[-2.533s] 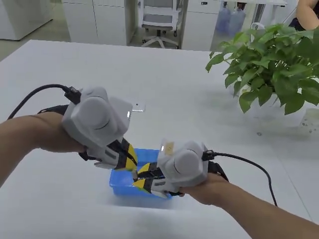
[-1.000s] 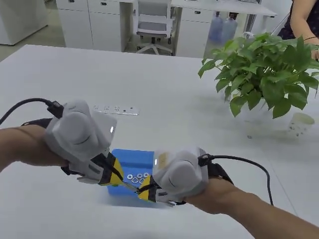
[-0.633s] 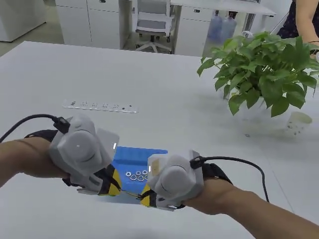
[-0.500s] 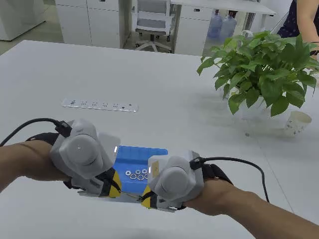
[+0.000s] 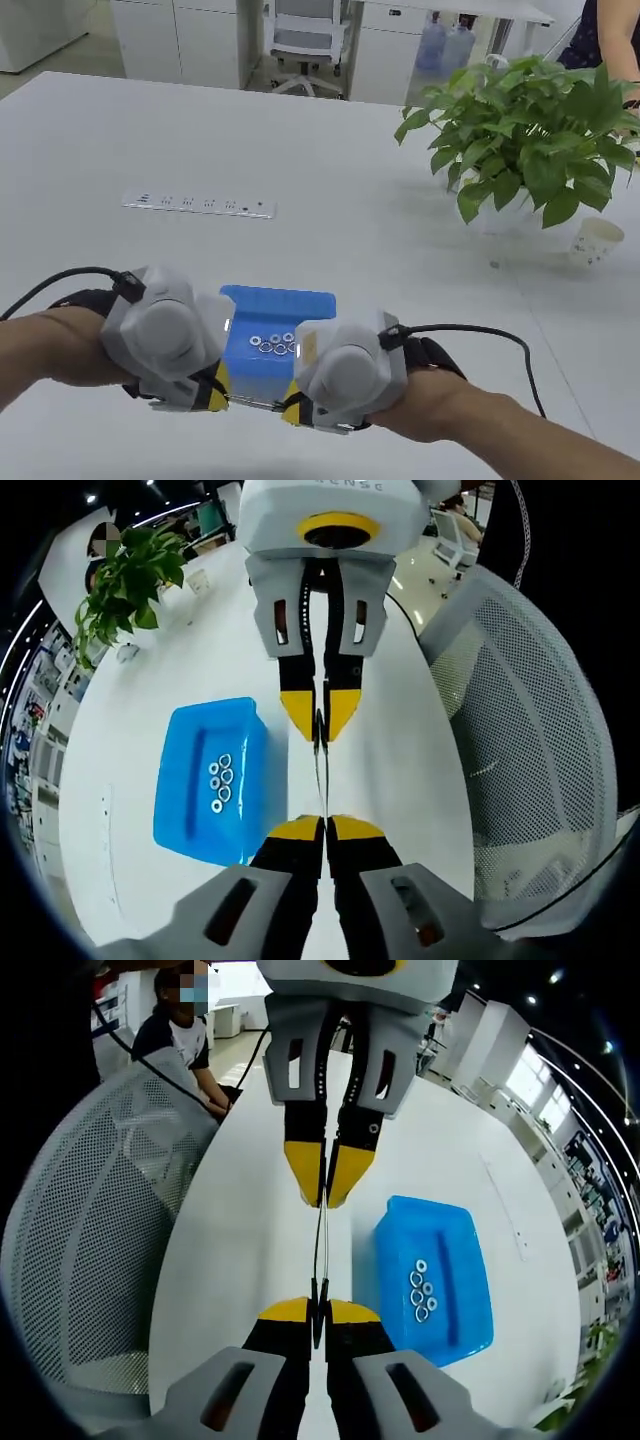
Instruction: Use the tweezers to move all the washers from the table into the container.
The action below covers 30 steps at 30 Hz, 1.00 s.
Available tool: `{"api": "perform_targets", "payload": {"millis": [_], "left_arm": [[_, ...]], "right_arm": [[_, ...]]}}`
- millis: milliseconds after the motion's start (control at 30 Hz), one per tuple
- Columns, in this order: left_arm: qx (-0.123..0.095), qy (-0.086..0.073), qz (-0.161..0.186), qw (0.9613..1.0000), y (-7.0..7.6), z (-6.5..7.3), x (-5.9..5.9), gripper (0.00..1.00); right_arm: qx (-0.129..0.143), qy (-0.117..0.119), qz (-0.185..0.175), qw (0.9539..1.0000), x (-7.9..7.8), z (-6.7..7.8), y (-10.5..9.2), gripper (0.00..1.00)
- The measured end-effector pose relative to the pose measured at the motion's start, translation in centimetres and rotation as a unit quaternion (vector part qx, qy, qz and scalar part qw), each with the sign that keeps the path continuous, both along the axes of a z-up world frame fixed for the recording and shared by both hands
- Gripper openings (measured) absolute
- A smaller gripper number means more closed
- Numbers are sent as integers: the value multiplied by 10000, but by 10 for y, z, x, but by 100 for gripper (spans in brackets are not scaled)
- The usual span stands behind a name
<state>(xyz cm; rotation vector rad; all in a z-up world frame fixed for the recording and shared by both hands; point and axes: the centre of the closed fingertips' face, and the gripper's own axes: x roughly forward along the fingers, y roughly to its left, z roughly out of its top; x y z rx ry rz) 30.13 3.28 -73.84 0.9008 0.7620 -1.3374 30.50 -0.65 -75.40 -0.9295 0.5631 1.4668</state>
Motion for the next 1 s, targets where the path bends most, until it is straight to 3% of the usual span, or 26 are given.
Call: {"api": "perform_targets", "payload": {"millis": [200,400,667,1000], "left_arm": [[-105,74,75,9999,0,-13,-2,5],[-48,135,66,9999,1,-26,-3,5],[-27,259,91,9996,3,-44,-5,5],[-7,399,84,9992,4,-56,-2,5]], "right_arm": [[38,-28,-46,10000,-1,-11,-1,4],[25,0,-49,10000,-4,-23,1,4],[3,180,-92,9998,-5,-39,3,6],[-1,386,-203,9990,-2,-52,4,7]]}}
